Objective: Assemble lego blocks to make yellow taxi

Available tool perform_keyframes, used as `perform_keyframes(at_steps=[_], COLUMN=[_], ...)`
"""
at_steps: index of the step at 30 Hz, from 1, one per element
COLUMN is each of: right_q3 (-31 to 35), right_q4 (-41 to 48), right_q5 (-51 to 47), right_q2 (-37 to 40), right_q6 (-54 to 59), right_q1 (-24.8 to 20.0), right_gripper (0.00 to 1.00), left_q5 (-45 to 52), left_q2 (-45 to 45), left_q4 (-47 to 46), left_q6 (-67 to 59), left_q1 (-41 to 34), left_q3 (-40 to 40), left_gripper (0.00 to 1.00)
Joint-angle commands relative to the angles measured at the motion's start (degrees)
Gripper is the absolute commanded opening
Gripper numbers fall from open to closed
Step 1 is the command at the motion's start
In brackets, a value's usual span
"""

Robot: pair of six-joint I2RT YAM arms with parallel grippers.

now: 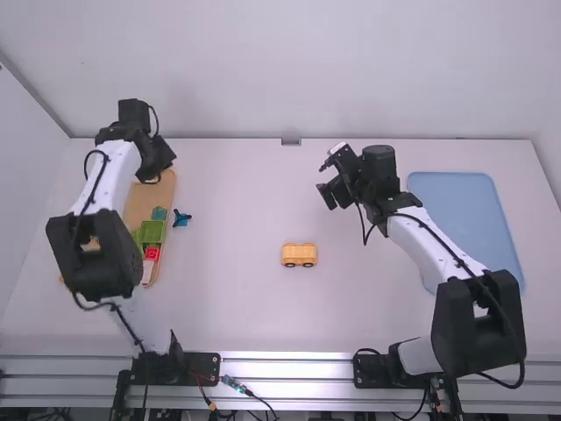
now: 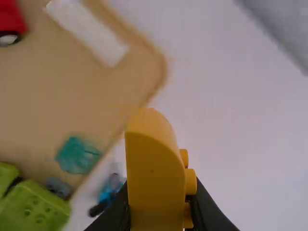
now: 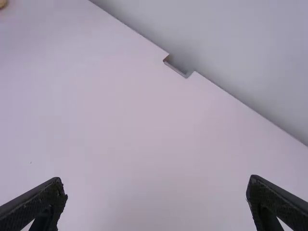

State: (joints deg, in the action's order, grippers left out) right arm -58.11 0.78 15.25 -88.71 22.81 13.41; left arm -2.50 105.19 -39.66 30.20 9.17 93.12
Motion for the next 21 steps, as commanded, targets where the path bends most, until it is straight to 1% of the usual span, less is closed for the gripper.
perform_keyframes(at_steps=[1,2,3,7,9,10,11,12,13,15,17,20,21], right_q3=[-0.1,-0.1,-0.1,-0.1,-0.1,-0.1,-0.1,-0.1,-0.1,-0.1,0.0,0.0,0.0], right_q4=[0.3,0.3,0.5,1.2,1.4,1.4,1.4,1.4,1.4,1.7,3.3,6.5,8.1], right_q5=[4.2,4.6,6.1,12.8,20.3,25.7,28.0,32.0,34.6,38.6,40.8,41.4,41.3], right_q2=[1.3,1.3,1.3,1.3,1.3,1.3,1.3,1.3,1.3,1.3,1.3,1.3,1.3], right_q6=[-0.5,-0.4,0.2,3.8,6.0,6.1,6.0,5.0,3.3,-2.7,-5.4,0.9,5.1], right_q1=[-1.6,-1.9,-2.7,-4.5,-5.6,-6.4,-6.8,-7.5,-8.1,-9.2,-9.7,-9.0,-8.4], right_gripper=[0.99,0.99,0.99,0.99,0.99,0.99,0.99,0.99,0.99,0.99,0.99,0.99,0.99], left_q5=[-0.1,1.2,4.9,15.9,24.9,33.6,35.3,39.5,41.4,43.4,45.4,47.9,49.0], left_q2=[-11.8,-13.5,-17.1,-27.5,-31.4,-34.4,-35.0,-37.0,-38.5,-41.3,-43.5,-44.7,-44.8], left_q4=[4.1,5.5,7.5,9.3,10.9,12.4,12.8,14.2,15.2,19.4,24.9,29.8,30.8], left_q6=[-5.1,-7.3,-12.8,-23.0,-32.1,-42.6,-44.8,-49.9,-52.8,-54.8,-52.3,-47.2,-46.2], left_q1=[-4.3,-5.2,-7.2,-12.7,-14.3,-15.0,-15.1,-15.1,-15.1,-15.0,-14.6,-14.7,-14.6], left_q3=[-8.1,-9.9,-13.9,-25.2,-30.4,-34.8,-35.9,-39.1,-41.2,-46.0,-49.8,-52.5,-53.0], left_gripper=[0.01,0.01,0.01,0.02,0.01,0.01,0.02,0.01,0.02,0.02,0.02,0.01,0.02])
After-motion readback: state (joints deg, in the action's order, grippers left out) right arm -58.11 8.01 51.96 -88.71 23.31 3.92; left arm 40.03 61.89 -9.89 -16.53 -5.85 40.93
